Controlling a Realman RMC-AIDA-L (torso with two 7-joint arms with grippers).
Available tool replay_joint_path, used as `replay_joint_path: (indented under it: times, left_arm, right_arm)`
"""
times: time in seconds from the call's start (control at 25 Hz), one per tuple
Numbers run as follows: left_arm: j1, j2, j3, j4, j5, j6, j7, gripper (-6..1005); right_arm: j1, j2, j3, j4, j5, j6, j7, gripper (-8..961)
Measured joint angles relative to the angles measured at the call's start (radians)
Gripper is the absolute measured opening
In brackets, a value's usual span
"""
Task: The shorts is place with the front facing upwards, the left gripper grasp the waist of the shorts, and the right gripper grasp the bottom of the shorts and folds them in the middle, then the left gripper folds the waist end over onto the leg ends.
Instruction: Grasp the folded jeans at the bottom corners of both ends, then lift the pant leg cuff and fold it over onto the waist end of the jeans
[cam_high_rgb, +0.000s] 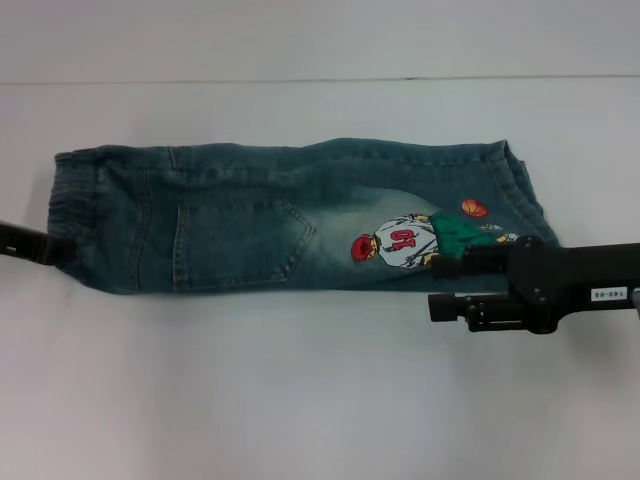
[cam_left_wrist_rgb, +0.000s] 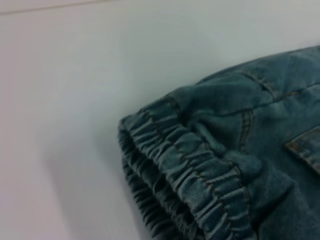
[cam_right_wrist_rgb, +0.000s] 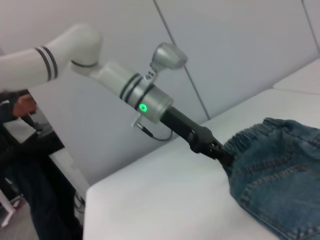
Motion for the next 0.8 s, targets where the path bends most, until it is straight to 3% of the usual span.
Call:
replay_joint_path:
  times: [0.32, 0.52, 0.6, 0.8]
  left_arm:
    - [0.002, 0.0, 0.0, 0.086, -0.028, 0.09, 0.0, 45]
    - [0.001, -0.008, -0.007, 0.199, -0.1, 0.204, -0.005, 45]
    - [0.0, -0.008, -0.007, 0.235, -0.147, 0.246, -0.006, 44]
    - [-0.017, -0.005, -0.007, 0.3, -0.29, 0.333, -0.01, 44]
  right_arm:
    - [0.002, 0.032, 0.044, 0.007, 0.017, 0.091, -0.048, 507]
    - [-0.008, 0.088, 0.104, 0.035, 0.126, 0.282, -0.126, 396]
    - [-0.007, 0.103, 0.121, 0.1, 0.205, 0.376, -0.21, 351]
    - [0.02, 0.11, 0.126, 0.357, 0.503, 0.535, -0.56, 170]
